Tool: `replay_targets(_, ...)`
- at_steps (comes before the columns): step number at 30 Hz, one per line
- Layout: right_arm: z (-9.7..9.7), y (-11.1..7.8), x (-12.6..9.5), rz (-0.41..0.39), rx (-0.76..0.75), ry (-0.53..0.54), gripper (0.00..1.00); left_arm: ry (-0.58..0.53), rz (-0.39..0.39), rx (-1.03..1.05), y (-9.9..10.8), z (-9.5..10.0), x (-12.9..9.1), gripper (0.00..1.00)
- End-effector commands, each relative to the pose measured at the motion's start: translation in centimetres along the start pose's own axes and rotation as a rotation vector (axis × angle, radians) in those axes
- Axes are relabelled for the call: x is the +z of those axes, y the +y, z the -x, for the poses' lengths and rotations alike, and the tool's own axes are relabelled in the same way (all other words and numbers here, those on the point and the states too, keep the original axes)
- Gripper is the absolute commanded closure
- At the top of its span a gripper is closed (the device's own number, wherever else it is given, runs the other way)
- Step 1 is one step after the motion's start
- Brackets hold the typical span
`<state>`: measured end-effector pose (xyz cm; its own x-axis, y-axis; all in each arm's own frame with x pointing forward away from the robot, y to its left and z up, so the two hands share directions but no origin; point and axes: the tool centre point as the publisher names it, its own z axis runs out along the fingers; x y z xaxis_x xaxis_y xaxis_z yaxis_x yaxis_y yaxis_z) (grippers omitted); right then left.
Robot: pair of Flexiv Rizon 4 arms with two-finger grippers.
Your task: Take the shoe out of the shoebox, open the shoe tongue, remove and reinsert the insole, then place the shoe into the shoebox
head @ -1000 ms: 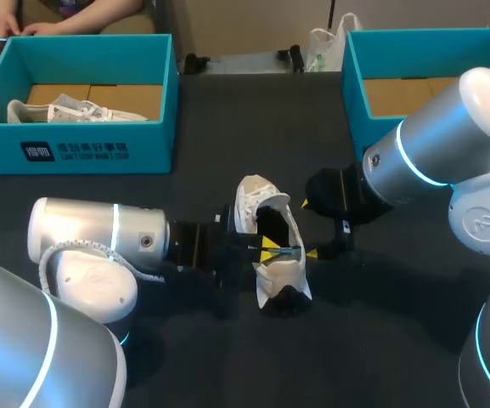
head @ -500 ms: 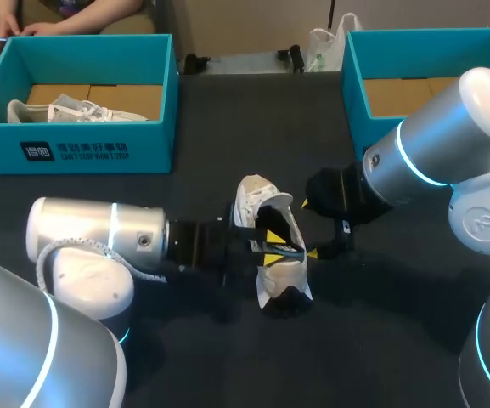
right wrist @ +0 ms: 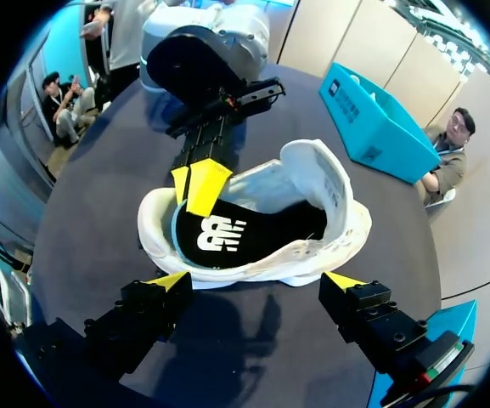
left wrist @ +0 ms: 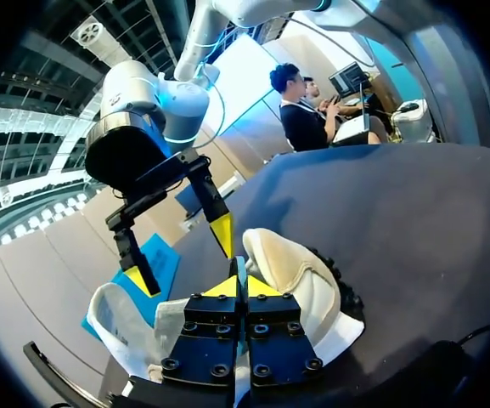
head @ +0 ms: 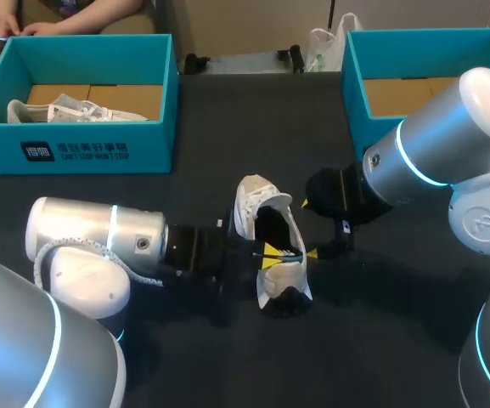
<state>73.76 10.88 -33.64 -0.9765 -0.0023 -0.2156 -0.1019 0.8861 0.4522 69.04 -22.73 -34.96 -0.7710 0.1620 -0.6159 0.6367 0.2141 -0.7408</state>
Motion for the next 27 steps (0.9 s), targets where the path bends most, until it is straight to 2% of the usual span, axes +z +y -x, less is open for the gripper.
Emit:
replay_targets(1, -0.1, 0.0, 0.0, 0.000, 0.000, -0.002, 0.00, 0.015, -0.007, 0.003, 0.6, 0.1, -0.6, 1.00)
replay_targets(6, -0.1, 0.0, 0.0, 0.000, 0.000, -0.002, 0.00, 0.037, 0.008, 0.001, 1.7, -0.3, 0.1, 1.00)
replay_targets(13, -0.1, 0.0, 0.0, 0.000, 0.000, -0.002, 0.00, 0.045, 0.010, 0.011, 1.3, -0.1, -0.1, 1.00)
replay_targets(15, -0.1, 0.0, 0.0, 0.000, 0.000, -0.002, 0.00, 0.032, 0.001, 0.020, 0.8, 0.2, -0.4, 0.70)
replay_targets(17, -0.1, 0.0, 0.0, 0.000, 0.000, -0.002, 0.00, 0.021, -0.010, 0.026, 0.2, 0.6, -0.8, 0.62)
replay_targets(21, -0.1, 0.0, 0.0, 0.000, 0.000, -0.002, 0.00, 0.009, -0.029, 0.041, -0.8, 1.0, -1.1, 0.55)
replay_targets(27, -0.1, 0.0, 0.0, 0.000, 0.000, -0.002, 0.00, -0.006, -0.044, 0.049, -1.9, 1.6, -1.9, 0.56)
